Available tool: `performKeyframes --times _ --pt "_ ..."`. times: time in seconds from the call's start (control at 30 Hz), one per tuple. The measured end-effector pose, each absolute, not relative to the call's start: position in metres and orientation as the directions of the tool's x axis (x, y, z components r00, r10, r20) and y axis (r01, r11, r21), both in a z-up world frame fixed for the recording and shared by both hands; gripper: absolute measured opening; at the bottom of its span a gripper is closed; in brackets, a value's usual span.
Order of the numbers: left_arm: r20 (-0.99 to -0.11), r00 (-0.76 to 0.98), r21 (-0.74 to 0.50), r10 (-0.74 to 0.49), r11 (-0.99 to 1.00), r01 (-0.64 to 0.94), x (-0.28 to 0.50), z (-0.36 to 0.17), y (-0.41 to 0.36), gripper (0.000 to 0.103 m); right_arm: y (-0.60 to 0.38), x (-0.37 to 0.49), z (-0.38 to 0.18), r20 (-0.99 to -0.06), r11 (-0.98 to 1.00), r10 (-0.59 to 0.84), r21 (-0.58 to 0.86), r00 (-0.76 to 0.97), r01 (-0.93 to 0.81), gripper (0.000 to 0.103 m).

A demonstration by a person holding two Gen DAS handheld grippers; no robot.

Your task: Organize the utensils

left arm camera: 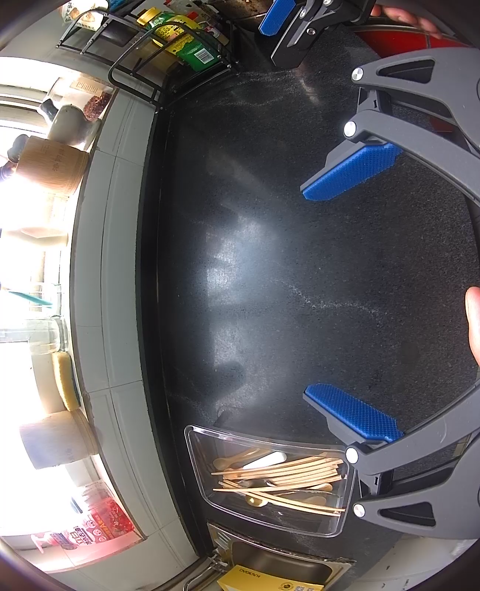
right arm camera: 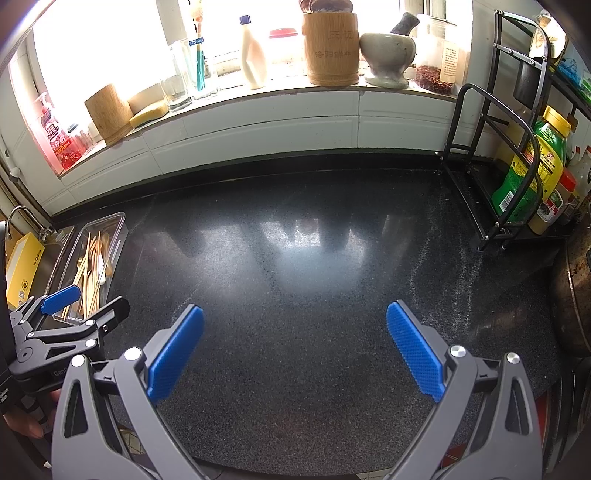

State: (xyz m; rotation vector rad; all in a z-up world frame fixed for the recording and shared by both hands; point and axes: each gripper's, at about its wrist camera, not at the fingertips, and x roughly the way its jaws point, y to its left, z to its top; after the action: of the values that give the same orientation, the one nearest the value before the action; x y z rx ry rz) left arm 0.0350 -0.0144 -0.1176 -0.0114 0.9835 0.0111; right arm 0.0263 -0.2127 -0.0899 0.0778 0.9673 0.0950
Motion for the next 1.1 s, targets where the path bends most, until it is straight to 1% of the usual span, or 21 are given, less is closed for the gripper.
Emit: performKeyframes --times 1.1 --pt "-0.833 0.554 -0.004 0.005 1.0 -0.015 0.0351 -0.1176 -0.0152 0.097 -0.2099 0.0287 -0.0909 -0.819 0.993 0.115 0.109 0.562 -0.045 0.096"
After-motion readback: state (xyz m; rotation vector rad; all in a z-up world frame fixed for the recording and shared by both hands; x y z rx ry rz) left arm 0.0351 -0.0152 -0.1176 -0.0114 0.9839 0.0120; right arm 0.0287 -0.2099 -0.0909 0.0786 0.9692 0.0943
